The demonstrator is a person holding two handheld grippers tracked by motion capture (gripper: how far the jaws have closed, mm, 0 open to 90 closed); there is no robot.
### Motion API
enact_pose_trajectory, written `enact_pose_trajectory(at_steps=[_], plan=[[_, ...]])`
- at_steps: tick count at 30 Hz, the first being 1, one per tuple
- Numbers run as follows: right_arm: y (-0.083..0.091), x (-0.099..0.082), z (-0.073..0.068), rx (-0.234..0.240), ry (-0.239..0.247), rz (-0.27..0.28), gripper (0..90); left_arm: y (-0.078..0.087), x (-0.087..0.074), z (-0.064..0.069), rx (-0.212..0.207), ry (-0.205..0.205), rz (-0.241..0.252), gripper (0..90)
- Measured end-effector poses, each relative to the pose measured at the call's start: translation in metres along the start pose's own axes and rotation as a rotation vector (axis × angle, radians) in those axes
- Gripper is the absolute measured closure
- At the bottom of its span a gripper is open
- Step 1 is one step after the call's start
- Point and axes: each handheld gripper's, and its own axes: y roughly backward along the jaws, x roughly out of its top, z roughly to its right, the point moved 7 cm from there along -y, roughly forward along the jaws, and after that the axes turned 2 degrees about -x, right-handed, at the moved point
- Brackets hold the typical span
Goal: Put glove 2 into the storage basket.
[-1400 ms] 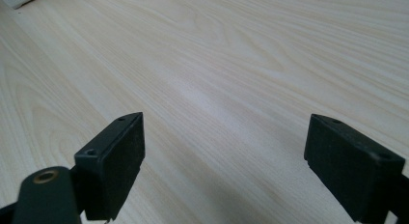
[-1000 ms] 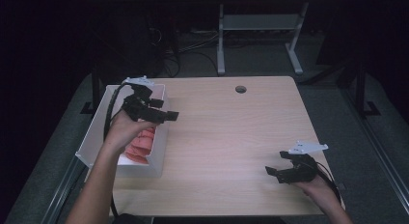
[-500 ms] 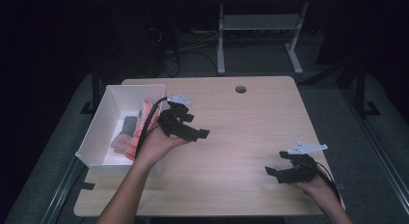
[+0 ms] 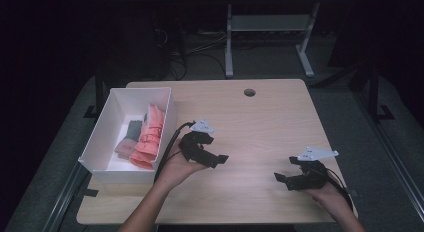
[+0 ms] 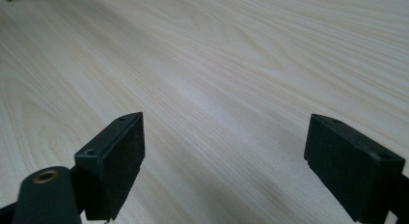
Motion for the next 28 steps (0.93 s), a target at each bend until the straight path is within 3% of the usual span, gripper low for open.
enact_pose_trajectory(at_steps=[12,17,18,23,28], plan=[[-0.004,-0.003,0.001,-0.012,0.005,-0.010,14.1,-0.021,-0.034,0.003,-0.010,-0.026,-0.029,13.9],[-0.006,-0.005,0.002,-0.013,0.013,-0.019,14.1,-0.030,-0.048,0.004,-0.004,-0.037,-0.057,13.9],[-0.006,-0.005,0.002,-0.012,0.014,-0.018,14.1,-0.031,-0.051,0.003,0.000,-0.056,-0.079,13.9],[-0.008,-0.006,0.002,-0.010,0.022,-0.030,14.0,-0.034,-0.056,0.004,0.004,-0.077,-0.095,13.9],[-0.009,-0.007,0.002,-0.012,0.025,-0.028,14.1,-0.034,-0.056,0.004,-0.004,-0.059,-0.081,13.9]])
